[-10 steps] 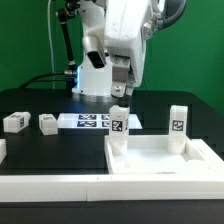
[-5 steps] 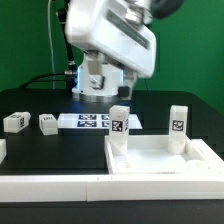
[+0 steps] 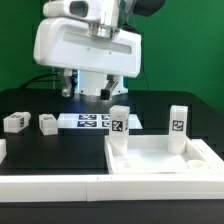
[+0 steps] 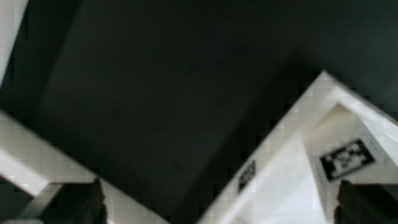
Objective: Assemble square table
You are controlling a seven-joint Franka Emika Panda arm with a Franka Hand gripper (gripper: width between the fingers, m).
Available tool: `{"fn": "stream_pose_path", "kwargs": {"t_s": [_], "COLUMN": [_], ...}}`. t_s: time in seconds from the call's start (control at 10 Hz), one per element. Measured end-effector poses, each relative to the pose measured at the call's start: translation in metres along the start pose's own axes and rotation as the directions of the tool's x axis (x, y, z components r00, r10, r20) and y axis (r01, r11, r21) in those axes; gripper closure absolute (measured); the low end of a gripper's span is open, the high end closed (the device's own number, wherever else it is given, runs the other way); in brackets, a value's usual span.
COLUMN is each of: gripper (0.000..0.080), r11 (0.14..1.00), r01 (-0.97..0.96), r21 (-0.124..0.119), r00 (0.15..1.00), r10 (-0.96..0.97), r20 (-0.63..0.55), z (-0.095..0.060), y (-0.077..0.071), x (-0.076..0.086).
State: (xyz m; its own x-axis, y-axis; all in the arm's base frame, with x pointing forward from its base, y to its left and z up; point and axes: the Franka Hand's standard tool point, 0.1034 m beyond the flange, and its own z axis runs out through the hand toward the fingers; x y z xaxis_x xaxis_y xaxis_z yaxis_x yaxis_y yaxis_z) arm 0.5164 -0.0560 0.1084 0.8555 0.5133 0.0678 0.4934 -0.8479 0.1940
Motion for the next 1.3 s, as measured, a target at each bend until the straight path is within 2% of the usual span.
{"fn": "stream_pose_path", "kwargs": {"t_s": [0.2, 0.5, 0.6, 0.8, 0.9, 1.0, 1.1, 1.2, 1.3], "gripper": [0.0150, 0.0150, 0.0150, 0.0150, 0.0150, 0.0150, 0.0150, 0.0150, 0.0150], "r11": [0.995, 0.996, 0.997, 0.997, 0.995, 0.988, 0.978, 0.982, 0.980], "r01": [-0.103, -0.091, -0.077, -0.001, 0.024, -0.007, -0.039, -0.028, -0.021], "r21": [0.002, 0.003, 0.013, 0.079, 0.093, 0.153, 0.206, 0.187, 0.196], "r00": [0.995, 0.996, 0.997, 0.995, 0.992, 0.979, 0.945, 0.933, 0.924], "r10": [0.103, 0.091, 0.076, -0.007, -0.035, -0.024, -0.031, -0.041, -0.056], "r20": [-0.002, -0.001, 0.022, 0.101, 0.119, 0.203, 0.327, 0.357, 0.379], "z": [0.000, 0.000, 0.003, 0.012, 0.019, 0.025, 0.026, 0.028, 0.029], "y": [-0.002, -0.002, 0.000, 0.011, 0.017, 0.012, 0.010, 0.013, 0.008], "x": [0.002, 0.001, -0.008, -0.056, -0.080, -0.100, -0.105, -0.094, -0.093]}}
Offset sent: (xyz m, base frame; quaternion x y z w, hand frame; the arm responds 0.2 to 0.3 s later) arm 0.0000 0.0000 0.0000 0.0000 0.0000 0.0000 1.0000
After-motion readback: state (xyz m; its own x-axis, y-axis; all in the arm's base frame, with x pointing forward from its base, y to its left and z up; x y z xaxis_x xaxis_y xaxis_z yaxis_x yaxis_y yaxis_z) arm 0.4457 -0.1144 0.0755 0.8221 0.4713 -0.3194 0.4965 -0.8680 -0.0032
